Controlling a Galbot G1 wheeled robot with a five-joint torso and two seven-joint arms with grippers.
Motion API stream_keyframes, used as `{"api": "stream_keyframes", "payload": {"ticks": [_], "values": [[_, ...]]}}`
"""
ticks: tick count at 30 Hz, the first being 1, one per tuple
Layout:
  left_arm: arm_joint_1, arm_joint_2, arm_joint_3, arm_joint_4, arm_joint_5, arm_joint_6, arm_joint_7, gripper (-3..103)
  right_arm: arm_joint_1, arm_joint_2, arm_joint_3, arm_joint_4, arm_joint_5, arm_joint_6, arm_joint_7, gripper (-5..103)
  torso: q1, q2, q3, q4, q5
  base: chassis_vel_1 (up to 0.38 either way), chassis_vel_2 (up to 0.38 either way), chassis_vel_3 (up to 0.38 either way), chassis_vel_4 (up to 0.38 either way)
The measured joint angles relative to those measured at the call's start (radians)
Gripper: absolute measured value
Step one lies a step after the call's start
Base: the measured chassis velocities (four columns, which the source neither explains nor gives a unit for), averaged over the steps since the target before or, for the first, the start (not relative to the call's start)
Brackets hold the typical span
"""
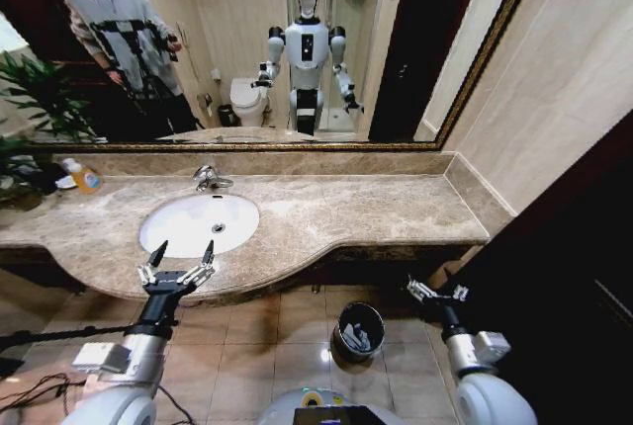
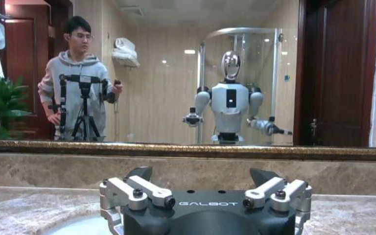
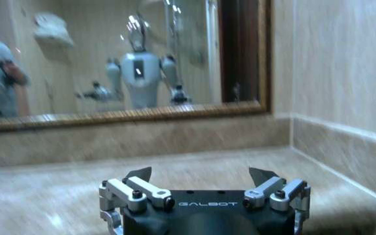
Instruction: Pick up the trash from the sink and place it in the trash bin.
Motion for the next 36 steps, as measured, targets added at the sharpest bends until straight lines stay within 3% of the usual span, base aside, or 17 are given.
{"api": "stream_keyframes", "payload": {"ticks": [9, 15, 36], "values": [[0.0, 0.0, 0.0, 0.0, 0.0, 0.0, 0.0, 100, 0.007, 0.012, -0.03, 0.11, -0.046, -0.045, -0.025, 97, 0.0, 0.0, 0.0, 0.0, 0.0003, 0.0, 0.0, 0.0, 0.0], [0.0, 0.0, 0.0, 0.0, 0.0, 0.0, 0.0, 100, 0.008, 0.024, -0.049, 0.114, -0.088, -0.023, -0.012, 100, 0.0, 0.0, 0.0, 0.0, 0.0002, 0.0, 0.0, 0.0, 0.0], [0.0, 0.0, 0.0, 0.0, 0.0, 0.0, 0.0, 100, 0.01, 0.023, -0.05, 0.103, -0.093, -0.017, -0.01, 100, 0.0, 0.0, 0.0, 0.0, 0.0003, 0.0, 0.0, 0.0, 0.0]]}}
